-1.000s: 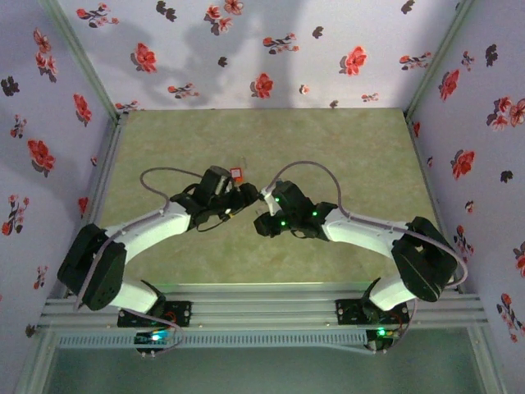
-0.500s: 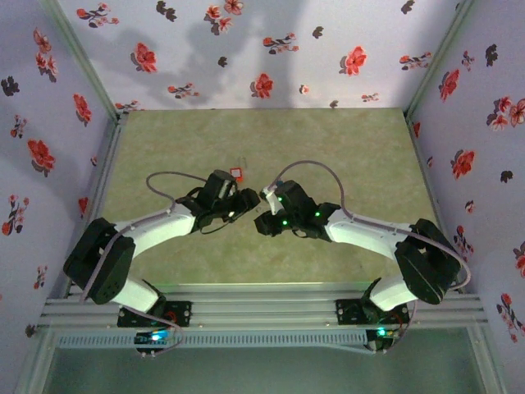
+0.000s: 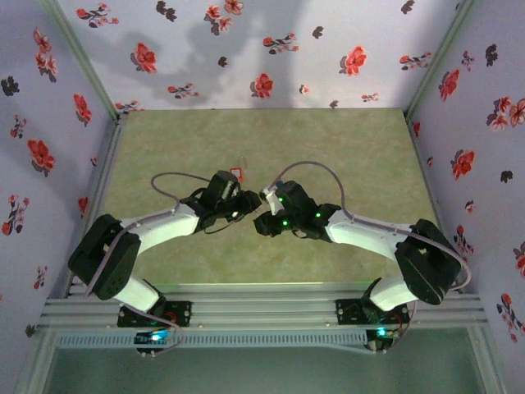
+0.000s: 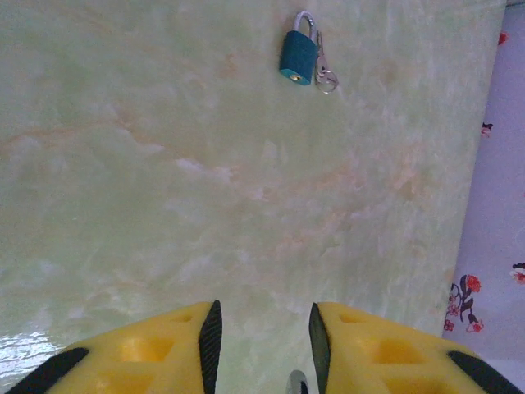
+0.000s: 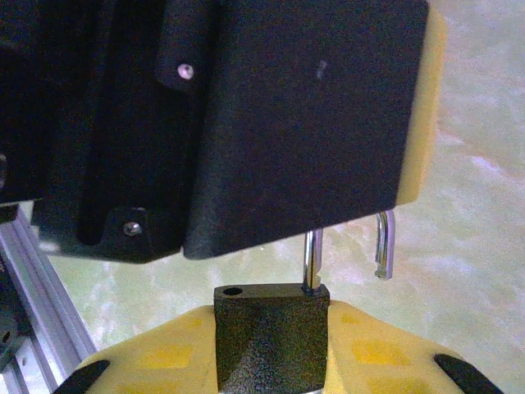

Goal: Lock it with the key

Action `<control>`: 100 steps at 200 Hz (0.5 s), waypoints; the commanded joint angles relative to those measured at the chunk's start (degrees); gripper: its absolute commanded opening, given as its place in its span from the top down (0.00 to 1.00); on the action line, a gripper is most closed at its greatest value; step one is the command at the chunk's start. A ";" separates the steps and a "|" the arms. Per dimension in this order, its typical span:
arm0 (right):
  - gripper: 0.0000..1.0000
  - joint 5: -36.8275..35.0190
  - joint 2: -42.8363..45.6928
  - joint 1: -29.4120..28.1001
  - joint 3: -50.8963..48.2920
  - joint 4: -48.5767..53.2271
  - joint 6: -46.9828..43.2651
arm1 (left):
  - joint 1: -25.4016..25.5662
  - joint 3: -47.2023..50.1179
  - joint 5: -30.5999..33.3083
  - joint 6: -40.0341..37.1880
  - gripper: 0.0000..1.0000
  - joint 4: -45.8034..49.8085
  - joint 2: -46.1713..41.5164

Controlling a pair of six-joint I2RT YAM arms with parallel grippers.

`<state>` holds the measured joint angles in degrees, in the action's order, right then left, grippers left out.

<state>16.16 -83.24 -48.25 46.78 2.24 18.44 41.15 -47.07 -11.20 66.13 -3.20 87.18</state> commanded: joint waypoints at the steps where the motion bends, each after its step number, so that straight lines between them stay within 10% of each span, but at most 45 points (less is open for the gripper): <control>1: 0.80 0.99 1.83 0.52 -0.51 -2.31 0.48 | 0.53 0.30 -0.75 0.72 0.66 -2.02 0.97; 100: 0.82 1.29 1.33 0.58 -0.73 -2.90 0.72 | 0.96 1.01 -2.12 1.28 0.81 -4.36 1.75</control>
<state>16.60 -83.24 -47.99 46.74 1.19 18.59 41.65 -46.81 -12.32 67.20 -6.04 88.25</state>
